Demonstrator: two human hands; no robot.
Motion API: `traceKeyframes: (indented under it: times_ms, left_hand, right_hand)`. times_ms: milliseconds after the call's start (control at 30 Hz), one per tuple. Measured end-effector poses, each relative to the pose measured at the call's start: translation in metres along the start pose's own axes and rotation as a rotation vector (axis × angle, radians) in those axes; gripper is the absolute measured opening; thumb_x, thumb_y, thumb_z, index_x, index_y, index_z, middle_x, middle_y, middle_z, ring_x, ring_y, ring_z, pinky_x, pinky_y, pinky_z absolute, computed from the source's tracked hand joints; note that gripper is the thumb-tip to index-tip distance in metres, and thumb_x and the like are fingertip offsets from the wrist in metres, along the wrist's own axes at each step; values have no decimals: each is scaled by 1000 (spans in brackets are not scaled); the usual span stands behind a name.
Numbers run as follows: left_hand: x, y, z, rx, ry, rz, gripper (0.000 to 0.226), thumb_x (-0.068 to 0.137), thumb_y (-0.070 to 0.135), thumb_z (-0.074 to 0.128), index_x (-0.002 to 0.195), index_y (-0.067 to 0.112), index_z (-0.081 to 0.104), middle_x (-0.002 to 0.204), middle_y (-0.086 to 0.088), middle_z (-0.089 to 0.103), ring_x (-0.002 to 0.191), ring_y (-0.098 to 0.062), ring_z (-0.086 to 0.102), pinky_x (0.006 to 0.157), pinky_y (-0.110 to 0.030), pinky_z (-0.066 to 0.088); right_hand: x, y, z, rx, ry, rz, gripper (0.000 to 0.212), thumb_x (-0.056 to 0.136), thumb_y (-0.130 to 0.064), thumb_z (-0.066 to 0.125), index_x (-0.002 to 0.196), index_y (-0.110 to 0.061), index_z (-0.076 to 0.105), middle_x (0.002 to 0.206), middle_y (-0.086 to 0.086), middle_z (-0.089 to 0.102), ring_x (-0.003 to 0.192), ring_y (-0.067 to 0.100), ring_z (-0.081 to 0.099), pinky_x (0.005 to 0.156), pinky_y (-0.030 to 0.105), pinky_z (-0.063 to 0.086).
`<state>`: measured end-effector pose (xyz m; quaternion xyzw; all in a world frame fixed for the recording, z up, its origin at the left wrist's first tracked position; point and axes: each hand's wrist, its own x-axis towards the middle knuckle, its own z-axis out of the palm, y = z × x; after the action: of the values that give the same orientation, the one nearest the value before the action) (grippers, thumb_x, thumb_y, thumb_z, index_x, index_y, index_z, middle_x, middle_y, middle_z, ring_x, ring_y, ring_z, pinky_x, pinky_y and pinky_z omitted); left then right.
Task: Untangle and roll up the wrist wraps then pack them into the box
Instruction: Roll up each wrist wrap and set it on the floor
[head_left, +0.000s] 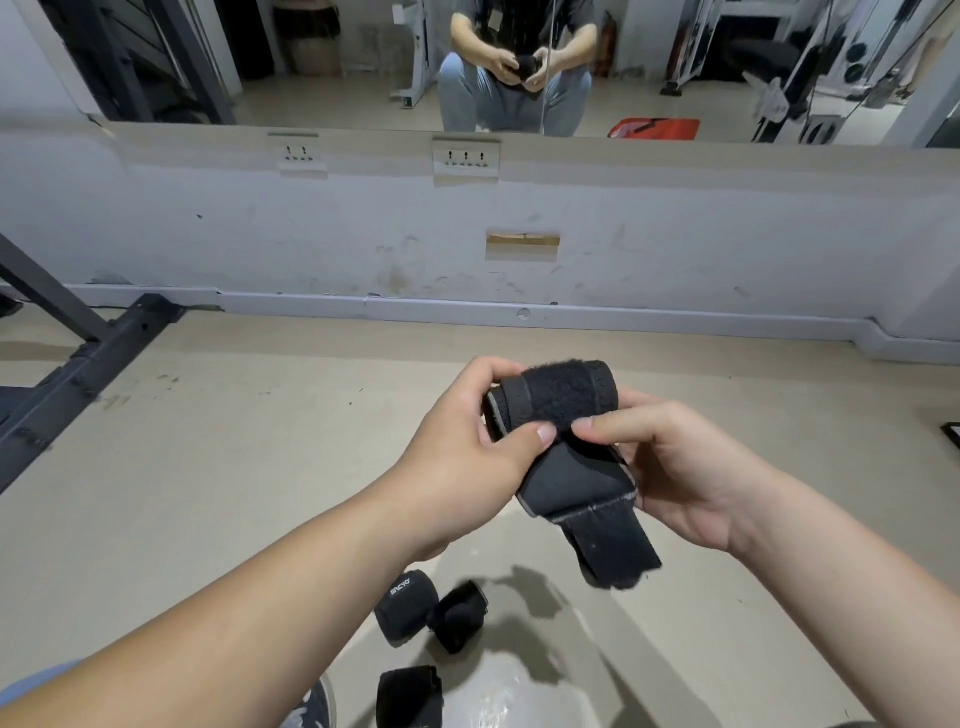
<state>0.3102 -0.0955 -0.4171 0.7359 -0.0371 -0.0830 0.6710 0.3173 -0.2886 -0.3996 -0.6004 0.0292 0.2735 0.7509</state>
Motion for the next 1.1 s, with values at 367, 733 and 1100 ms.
traceKeyframes:
  times_ms: [367, 733, 1100]
  left_hand:
    - [0, 6, 1, -37, -7, 42, 42, 82, -7, 77, 109, 22, 61, 106, -2, 70, 77, -11, 67, 72, -35, 57]
    - [5, 9, -6, -87, -126, -208, 50, 89, 7, 81, 133, 17, 59, 109, -10, 74, 77, -10, 76, 65, -27, 61]
    - [1, 7, 6, -343, 116, -197, 41, 87, 3, 79, 123, 8, 59, 92, -3, 77, 79, -19, 76, 69, -31, 61]
  right_hand:
    - [-4, 1, 1, -34, 5, 14, 37, 94, -38, 64, 110, -7, 77, 102, 22, 77, 86, 33, 74, 75, 38, 61]
    - [2, 1, -19, -105, 115, -2, 59, 71, -8, 84, 128, -10, 69, 116, 20, 77, 103, 39, 76, 91, 46, 59]
    - [12, 17, 1, 75, 263, -105, 20, 96, -6, 70, 115, -4, 75, 112, 14, 79, 102, 25, 77, 98, 38, 59]
